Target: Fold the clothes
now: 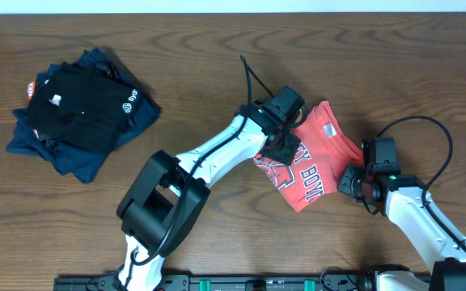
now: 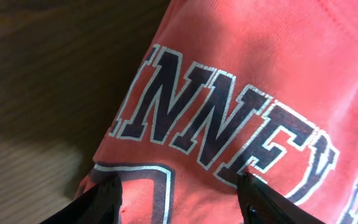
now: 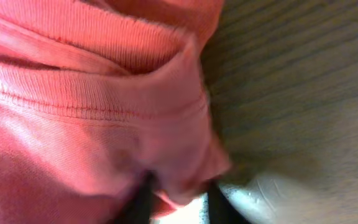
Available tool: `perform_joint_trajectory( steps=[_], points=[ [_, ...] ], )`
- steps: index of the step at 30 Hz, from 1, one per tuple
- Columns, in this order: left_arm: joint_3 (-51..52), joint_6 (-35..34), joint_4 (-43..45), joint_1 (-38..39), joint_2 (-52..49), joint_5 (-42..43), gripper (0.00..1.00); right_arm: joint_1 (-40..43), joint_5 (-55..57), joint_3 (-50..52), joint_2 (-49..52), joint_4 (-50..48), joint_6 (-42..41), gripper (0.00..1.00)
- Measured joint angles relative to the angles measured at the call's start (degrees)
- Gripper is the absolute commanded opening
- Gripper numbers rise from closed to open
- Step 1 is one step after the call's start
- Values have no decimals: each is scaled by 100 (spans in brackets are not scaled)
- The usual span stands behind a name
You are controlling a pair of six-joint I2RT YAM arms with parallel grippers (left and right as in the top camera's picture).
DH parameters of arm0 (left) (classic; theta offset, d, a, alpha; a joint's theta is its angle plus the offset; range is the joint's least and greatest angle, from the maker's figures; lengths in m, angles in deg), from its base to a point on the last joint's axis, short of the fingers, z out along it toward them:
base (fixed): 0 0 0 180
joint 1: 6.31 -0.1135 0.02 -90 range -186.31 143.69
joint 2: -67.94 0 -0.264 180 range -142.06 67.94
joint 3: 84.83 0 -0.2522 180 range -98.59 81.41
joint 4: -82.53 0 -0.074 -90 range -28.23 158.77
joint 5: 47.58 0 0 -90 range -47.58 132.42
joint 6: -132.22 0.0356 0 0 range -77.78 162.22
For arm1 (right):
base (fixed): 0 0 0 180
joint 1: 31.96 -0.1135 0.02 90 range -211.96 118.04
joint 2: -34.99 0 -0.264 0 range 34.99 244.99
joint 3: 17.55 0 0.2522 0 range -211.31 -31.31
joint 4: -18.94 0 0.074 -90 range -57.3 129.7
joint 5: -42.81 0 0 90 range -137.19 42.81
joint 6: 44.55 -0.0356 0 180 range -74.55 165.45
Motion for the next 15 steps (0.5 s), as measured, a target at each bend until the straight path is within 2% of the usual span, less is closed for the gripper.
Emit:
perform_joint_trajectory(
  steps=[10, 15],
  points=[
    [46, 11, 17, 0, -310, 17, 62, 57, 498, -229, -66, 87, 98, 1],
    [46, 11, -76, 0, -310, 31, 61, 323, 789, -741, -136, -511, 533, 1]
  ],
)
